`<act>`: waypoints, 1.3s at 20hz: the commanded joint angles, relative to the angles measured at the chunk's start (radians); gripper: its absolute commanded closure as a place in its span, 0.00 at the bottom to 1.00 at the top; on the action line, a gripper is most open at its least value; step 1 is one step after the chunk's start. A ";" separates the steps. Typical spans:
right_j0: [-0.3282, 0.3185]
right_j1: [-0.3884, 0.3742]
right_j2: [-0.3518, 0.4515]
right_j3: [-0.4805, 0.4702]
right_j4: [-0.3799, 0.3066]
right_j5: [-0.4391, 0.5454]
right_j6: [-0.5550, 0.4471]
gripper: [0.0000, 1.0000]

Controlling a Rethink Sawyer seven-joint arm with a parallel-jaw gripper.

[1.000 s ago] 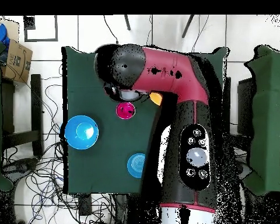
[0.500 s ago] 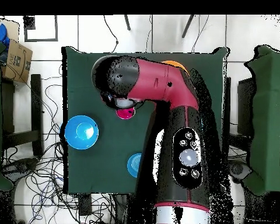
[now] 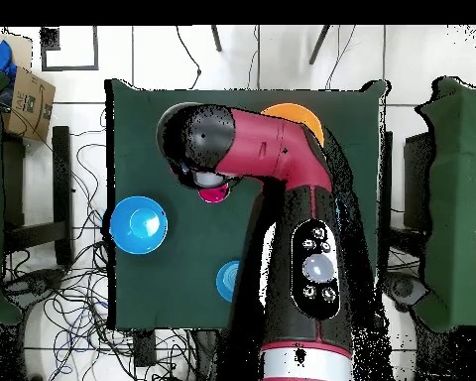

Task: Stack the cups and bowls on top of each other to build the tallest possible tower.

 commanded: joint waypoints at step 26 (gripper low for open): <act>0.066 0.129 0.060 0.132 0.007 -0.258 0.181 0.00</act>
